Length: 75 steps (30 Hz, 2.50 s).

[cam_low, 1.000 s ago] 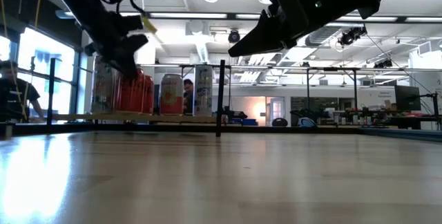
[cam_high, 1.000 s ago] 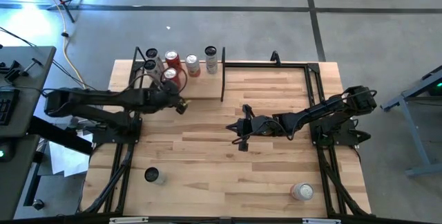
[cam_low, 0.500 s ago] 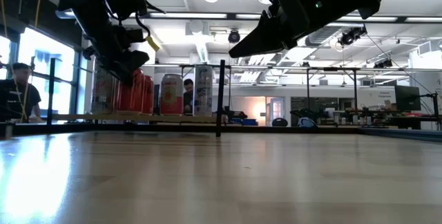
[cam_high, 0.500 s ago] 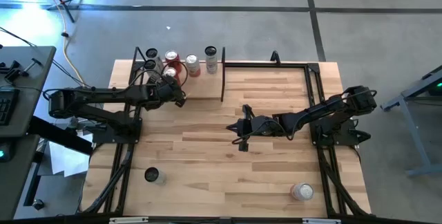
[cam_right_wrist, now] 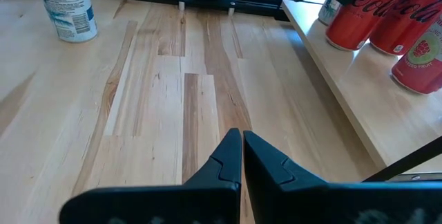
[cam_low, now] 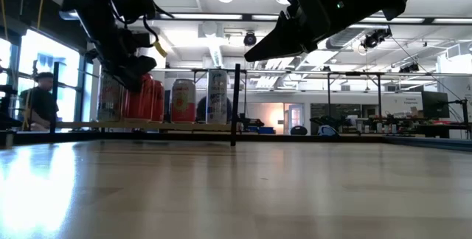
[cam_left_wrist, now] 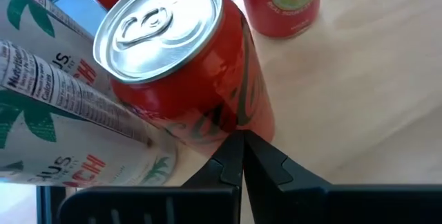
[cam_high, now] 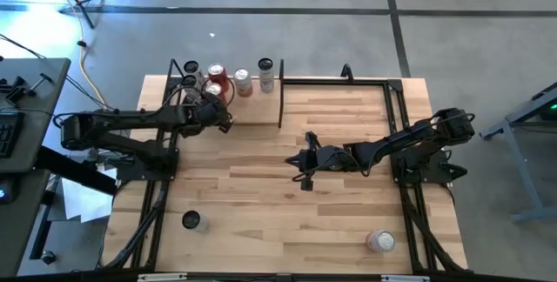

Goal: Place canned beverage on shelf
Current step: Put the red-black soda can on the shelf aligned with the other red-black soda can, then put the pink-white soda can on the shelf aligned with the other pink-white soda can

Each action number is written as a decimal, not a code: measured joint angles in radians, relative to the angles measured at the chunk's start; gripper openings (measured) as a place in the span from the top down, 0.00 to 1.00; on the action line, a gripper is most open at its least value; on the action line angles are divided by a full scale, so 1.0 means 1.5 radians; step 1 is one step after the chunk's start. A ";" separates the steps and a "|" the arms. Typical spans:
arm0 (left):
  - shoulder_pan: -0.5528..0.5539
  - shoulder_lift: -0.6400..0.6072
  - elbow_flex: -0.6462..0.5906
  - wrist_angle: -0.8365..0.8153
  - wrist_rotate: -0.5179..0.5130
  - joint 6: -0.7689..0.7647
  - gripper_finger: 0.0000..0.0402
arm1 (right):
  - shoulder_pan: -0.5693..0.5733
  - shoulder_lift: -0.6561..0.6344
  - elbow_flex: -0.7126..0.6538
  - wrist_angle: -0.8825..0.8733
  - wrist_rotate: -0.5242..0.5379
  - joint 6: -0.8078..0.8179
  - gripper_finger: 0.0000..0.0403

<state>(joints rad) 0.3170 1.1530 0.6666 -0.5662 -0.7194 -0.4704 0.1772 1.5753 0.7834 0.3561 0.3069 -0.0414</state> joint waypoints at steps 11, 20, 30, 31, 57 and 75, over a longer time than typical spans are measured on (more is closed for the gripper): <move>0.027 0.000 0.000 0.008 -0.001 0.020 1.00 | 0.000 0.000 0.000 0.000 0.000 0.000 1.00; 0.030 0.000 0.000 0.030 -0.003 0.037 1.00 | 0.000 0.000 0.000 0.000 0.000 0.000 1.00; 0.030 -0.001 0.000 0.028 -0.015 0.042 1.00 | 0.000 0.000 0.000 -0.001 0.000 0.000 1.00; 0.030 -0.003 0.000 0.027 -0.016 0.042 1.00 | 0.000 0.000 0.000 -0.001 0.000 0.000 1.00; -0.334 -0.038 0.000 0.202 -0.073 0.066 1.00 | 0.184 -0.001 0.391 -1.015 -0.202 0.562 0.98; -0.352 -0.038 0.000 0.176 -0.097 0.052 1.00 | 0.466 -0.001 0.420 -1.136 -0.332 1.330 0.22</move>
<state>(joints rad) -0.2106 1.0954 0.6666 -0.3026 -0.8642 -0.3930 0.8758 1.5745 1.4130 -1.3481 -0.1910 1.9542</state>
